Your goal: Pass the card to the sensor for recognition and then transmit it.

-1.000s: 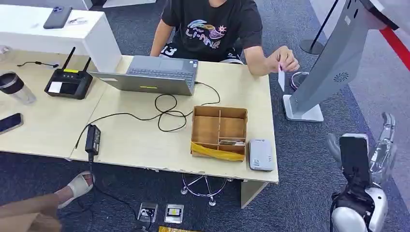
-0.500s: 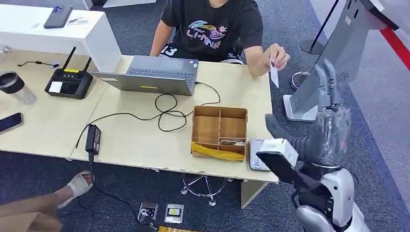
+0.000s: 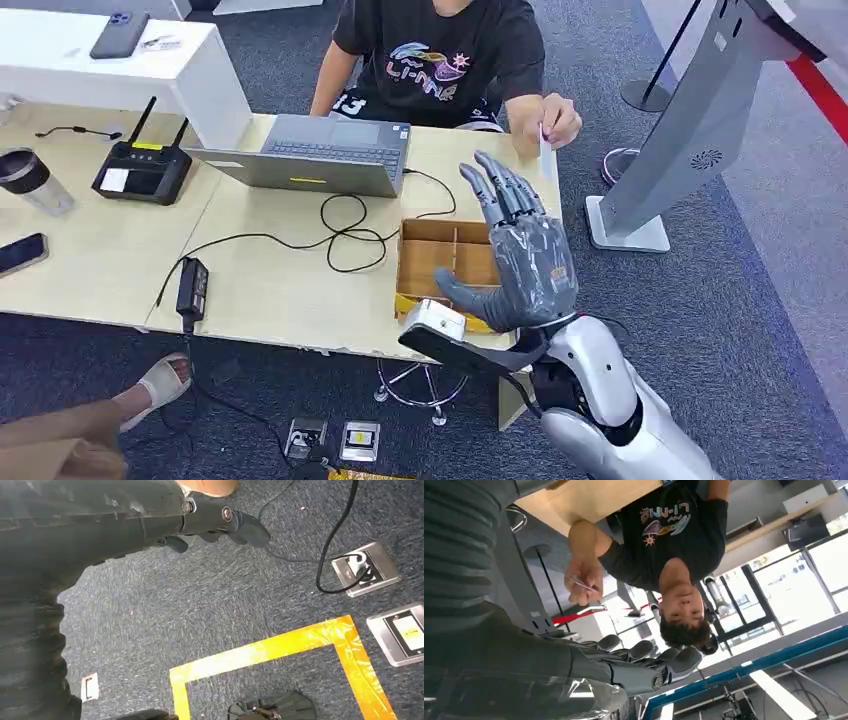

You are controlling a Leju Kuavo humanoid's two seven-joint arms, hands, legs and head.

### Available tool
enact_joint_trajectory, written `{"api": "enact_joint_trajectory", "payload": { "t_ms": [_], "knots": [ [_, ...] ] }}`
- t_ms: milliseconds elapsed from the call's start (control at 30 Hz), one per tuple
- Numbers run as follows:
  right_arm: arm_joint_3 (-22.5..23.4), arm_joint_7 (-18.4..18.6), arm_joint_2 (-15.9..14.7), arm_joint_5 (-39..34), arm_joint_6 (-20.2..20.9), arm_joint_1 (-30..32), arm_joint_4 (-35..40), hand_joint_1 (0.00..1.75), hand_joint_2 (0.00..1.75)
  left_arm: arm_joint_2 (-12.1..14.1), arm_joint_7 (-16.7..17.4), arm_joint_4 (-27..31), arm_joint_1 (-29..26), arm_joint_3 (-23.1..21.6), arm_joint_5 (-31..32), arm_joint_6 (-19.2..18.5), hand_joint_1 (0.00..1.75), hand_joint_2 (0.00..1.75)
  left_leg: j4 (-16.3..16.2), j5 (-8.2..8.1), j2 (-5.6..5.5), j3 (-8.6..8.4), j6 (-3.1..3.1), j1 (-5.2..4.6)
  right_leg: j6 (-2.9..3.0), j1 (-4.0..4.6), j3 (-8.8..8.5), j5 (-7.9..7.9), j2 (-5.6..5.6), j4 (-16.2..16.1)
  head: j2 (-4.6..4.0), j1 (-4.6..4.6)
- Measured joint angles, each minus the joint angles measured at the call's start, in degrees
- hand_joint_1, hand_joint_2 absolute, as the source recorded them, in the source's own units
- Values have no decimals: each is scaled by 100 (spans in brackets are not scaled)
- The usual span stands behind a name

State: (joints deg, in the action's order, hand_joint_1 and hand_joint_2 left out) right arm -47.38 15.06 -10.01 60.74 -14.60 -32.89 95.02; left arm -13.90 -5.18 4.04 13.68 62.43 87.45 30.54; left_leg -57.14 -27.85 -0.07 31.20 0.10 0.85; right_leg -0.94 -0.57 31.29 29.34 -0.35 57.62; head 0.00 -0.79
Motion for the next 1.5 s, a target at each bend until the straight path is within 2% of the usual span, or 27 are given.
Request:
{"api": "enact_joint_trajectory", "payload": {
  "t_ms": [233,367,1033,1500],
  "knots": [
    [-162,-9,173,-175,9,-230,-368,0,175,0,92,2,13,-79,-2,-31,0,175,0,0,0,1,0,0,0,0,1,0,3,0,0,0],
    [-205,-35,334,-383,-212,-354,-750,0,175,-13,183,2,42,-103,-2,-9,0,175,0,0,-1,1,0,0,0,0,0,0,-1,0,0,-2],
    [-260,-153,966,-297,-1045,-679,-1887,0,175,-111,715,2,155,-103,-2,127,0,175,-1,0,1,1,0,0,0,0,2,0,4,0,0,-2],
    [-153,-164,1305,-193,-1560,-806,-2929,0,175,-142,798,2,197,-103,-2,142,0,175,-1,0,1,0,-1,0,0,0,3,0,4,0,0,-2]
  ]
}}
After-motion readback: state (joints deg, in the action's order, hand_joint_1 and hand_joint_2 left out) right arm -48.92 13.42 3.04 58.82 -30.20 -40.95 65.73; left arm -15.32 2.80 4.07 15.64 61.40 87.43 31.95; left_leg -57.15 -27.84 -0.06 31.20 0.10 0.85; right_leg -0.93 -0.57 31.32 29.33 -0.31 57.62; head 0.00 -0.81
